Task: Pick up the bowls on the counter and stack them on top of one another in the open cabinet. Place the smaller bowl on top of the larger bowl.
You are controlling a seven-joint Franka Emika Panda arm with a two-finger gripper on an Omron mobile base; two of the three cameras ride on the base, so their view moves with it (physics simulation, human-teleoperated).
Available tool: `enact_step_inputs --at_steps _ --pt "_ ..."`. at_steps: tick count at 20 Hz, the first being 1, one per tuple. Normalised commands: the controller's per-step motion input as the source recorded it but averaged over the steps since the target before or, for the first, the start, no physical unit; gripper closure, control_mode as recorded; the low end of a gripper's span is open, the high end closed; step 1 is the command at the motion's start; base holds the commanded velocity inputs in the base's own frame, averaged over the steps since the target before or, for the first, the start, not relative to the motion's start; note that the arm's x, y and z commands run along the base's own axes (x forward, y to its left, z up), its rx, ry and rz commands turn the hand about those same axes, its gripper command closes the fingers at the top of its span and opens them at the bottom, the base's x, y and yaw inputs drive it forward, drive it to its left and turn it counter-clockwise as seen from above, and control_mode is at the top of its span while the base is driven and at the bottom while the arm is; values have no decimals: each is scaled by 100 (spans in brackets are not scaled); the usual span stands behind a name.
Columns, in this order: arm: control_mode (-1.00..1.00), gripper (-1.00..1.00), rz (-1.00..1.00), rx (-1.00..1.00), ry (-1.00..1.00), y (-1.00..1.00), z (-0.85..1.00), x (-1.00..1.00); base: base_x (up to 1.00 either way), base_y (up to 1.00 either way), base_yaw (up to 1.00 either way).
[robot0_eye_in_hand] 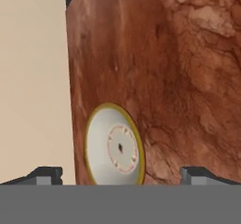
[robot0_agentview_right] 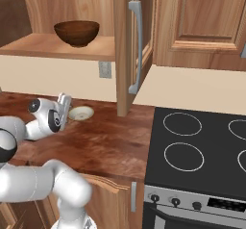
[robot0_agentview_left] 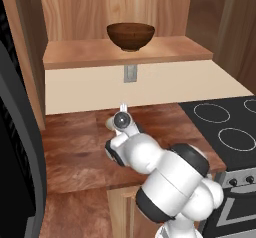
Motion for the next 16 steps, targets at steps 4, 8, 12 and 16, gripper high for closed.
enact_step_inputs --at_steps 4,8,12,16 --pt "-100 -100 -2 0 0 9 -22 23 0 0 0" --pt "-100 -100 -2 0 0 11 -24 22 0 0 0" --pt "-100 -100 -2 0 1 11 -24 21 0 0 0" --pt "-100 -100 -2 1 1 11 -24 24 0 0 0"
